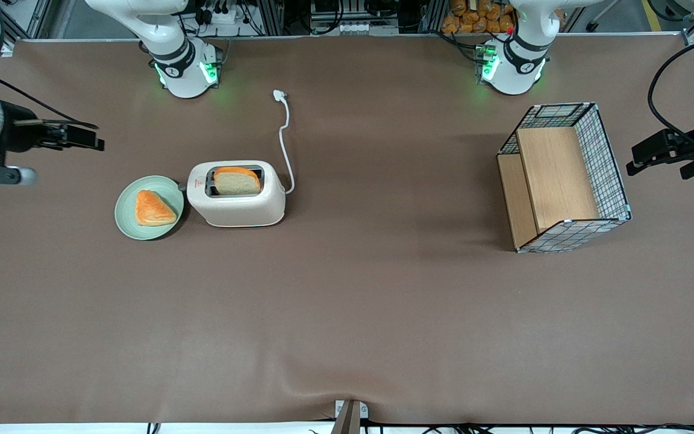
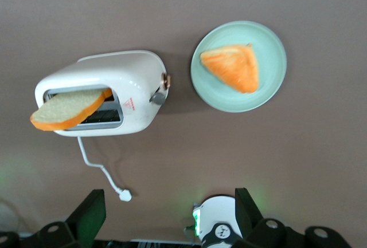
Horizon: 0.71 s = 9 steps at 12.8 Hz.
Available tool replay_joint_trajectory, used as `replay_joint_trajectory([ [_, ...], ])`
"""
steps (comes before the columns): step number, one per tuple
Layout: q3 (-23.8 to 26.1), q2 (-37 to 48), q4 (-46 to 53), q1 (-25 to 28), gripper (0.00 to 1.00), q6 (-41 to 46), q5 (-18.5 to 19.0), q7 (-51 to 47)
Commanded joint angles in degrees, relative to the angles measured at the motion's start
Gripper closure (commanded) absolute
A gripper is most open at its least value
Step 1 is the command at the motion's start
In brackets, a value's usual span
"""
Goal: Press toaster button with right arm
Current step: 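Move the right gripper over the plate toward the toaster's side lever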
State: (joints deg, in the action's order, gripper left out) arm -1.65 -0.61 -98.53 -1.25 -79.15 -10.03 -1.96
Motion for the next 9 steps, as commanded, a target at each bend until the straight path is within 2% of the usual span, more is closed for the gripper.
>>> replay_joint_trajectory([
  [1, 0.1, 1.1, -5.4, -0.6, 0.00, -2.5, -3.0, -0.1],
  [4, 0.1, 1.0, -10.8, -1.6, 0.00, -5.6, -6.9, -0.1],
  [6, 0.1, 0.7, -13.8, -1.7, 0.00, -8.0, -7.6, -0.1],
  [8, 0.1, -1.2, -14.9, -1.7, 0.47, -8.6, -8.1, -0.1],
  [9, 0.1, -2.4, -15.1, -1.7, 0.66, -8.6, -9.6, -0.1],
])
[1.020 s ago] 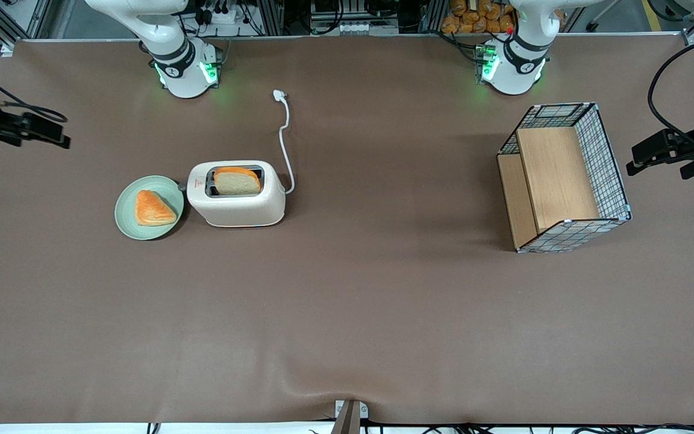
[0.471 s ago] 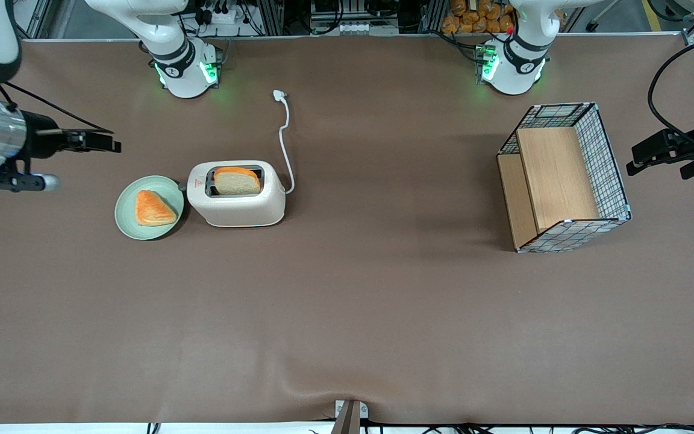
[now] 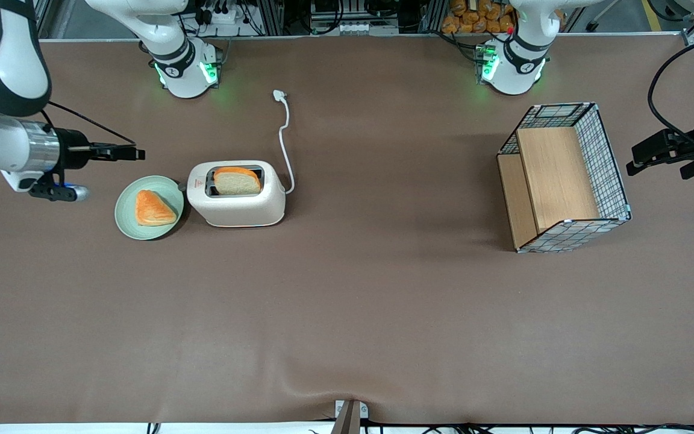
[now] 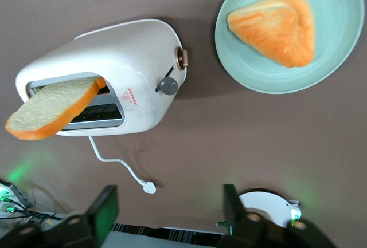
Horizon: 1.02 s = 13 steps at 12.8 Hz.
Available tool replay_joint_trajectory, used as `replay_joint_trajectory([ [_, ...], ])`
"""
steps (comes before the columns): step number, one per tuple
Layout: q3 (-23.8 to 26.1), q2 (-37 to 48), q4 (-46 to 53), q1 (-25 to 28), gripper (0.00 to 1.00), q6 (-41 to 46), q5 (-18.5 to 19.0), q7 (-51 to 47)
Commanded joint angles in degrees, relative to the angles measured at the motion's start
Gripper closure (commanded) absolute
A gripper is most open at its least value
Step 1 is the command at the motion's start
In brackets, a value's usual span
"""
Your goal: Press toaster button with right arm
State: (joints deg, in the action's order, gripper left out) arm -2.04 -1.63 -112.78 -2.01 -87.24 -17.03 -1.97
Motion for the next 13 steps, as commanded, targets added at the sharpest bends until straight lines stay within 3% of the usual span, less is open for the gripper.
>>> replay_joint_trajectory([
  [1, 0.4, -2.5, -0.9, -1.1, 0.90, -0.6, -4.3, -0.1],
  [2, 0.5, -3.9, -0.9, -1.0, 1.00, -0.6, -4.8, -0.1],
  [4, 0.5, -6.4, -0.9, -0.5, 1.00, -3.1, -4.9, -0.1],
  [7, 0.5, -9.8, -0.9, -0.4, 1.00, -4.6, -8.0, 0.1],
  [13, 0.5, -13.0, -0.9, 1.0, 1.00, -7.2, -8.5, 0.1],
])
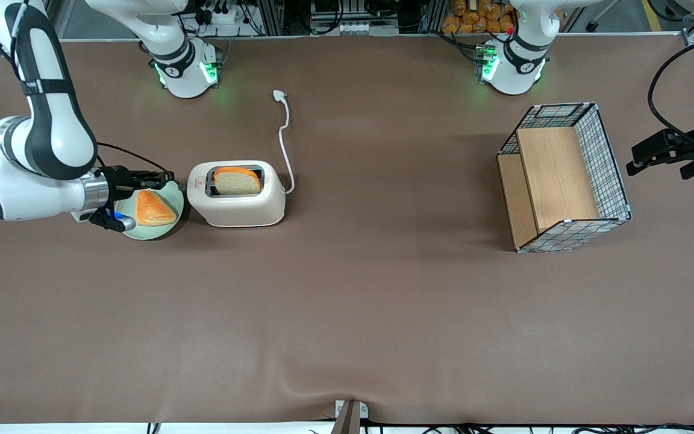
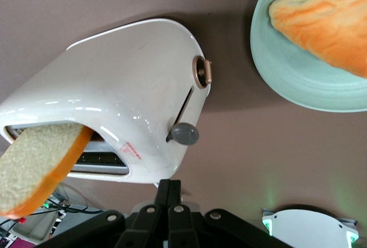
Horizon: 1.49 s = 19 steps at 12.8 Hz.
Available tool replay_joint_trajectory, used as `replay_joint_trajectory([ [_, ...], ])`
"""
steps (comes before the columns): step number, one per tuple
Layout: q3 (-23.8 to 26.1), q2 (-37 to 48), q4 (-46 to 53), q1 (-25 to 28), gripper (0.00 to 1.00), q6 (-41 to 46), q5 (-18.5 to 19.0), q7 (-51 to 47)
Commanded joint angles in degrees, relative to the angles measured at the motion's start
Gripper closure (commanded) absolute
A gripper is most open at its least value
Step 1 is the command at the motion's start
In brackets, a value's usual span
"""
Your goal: Press toaster button with right arm
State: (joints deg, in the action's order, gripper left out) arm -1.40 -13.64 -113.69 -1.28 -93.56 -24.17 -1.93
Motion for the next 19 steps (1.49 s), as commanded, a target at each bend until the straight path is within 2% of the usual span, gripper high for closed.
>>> replay_joint_trajectory([
  [1, -0.1, -1.5, 0.0, 0.3, 1.00, -1.7, -1.4, 0.1],
  [11, -0.1, -6.0, -0.6, 0.8, 1.00, -4.0, -1.5, 1.4],
  [19, -0.1, -11.0, -0.6, -2.3, 1.00, -5.0, -5.0, 9.5],
])
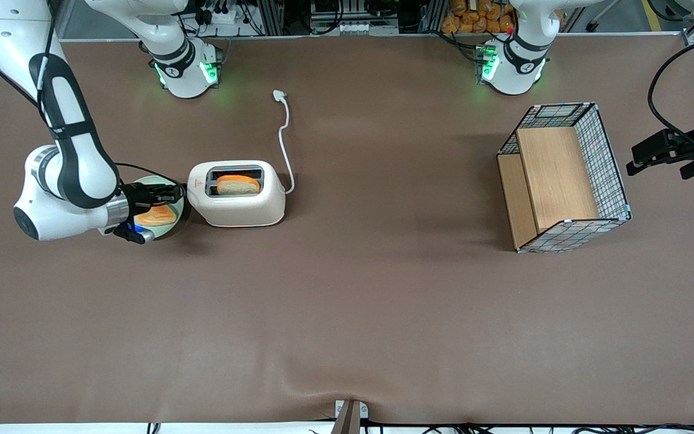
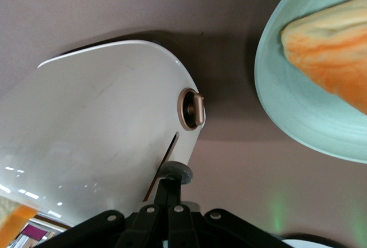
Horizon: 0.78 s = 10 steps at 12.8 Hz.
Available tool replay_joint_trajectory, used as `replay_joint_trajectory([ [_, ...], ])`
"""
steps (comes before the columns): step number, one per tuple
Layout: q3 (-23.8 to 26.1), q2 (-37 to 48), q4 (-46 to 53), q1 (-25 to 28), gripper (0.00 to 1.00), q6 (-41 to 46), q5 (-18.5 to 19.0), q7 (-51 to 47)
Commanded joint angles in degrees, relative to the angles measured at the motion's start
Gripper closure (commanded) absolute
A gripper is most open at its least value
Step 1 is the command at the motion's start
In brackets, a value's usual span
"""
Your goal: Press toaster button with right arm
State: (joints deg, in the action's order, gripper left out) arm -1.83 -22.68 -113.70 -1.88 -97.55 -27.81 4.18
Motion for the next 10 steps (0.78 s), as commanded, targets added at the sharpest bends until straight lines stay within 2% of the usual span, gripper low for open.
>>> replay_joint_trajectory([
  [1, 0.3, -2.9, -0.6, -2.0, 1.00, -1.4, -1.5, 4.3],
  [10, 0.3, -6.1, -0.1, -1.5, 1.00, -3.8, -3.1, 5.0],
])
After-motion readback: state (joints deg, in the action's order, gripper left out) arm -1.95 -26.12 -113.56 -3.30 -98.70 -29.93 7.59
